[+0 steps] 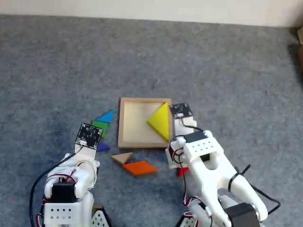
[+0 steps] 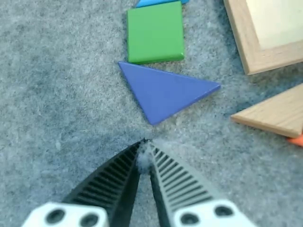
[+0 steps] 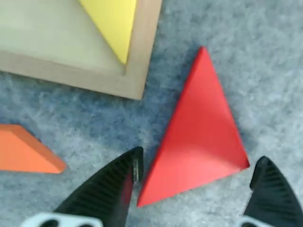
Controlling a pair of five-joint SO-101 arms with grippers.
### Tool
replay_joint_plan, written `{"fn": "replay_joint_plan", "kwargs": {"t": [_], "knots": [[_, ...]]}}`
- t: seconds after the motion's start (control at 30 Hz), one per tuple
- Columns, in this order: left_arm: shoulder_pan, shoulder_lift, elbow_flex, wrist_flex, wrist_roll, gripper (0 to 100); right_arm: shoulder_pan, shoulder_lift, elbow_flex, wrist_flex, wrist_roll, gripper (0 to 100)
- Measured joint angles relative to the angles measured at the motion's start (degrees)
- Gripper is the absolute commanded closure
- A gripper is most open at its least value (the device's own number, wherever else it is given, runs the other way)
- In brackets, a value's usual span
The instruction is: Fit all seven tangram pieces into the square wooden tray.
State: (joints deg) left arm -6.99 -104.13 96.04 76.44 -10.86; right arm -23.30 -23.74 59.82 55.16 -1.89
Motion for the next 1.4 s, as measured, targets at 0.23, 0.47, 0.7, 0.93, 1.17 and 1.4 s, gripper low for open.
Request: {"fn": "replay_joint_plan", "kwargs": {"t": [0.23, 0.47, 0.7, 0.93, 1.17, 1.4], "knots": [[0.0, 0.0, 0.0, 0.0, 0.0, 99, 0.5, 0.0, 0.1, -2.2, 0.0, 65.2], [0.0, 0.0, 0.0, 0.0, 0.0, 99, 1.1, 5.5, -0.3, -2.8, -0.1, 65.2], [0.0, 0.0, 0.0, 0.0, 0.0, 99, 1.1, 8.8, -2.3, -1.8, 0.0, 74.1], [0.0, 0.0, 0.0, 0.0, 0.0, 99, 1.8, 8.8, -2.6, -1.6, 0.0, 84.1], [0.0, 0.0, 0.0, 0.0, 0.0, 99, 6.4, 7.8, -4.7, 1.7, 0.0, 84.3], [0.0, 0.0, 0.0, 0.0, 0.0, 99, 8.6, -4.0, -4.7, 6.6, 4.4, 84.3]]}}
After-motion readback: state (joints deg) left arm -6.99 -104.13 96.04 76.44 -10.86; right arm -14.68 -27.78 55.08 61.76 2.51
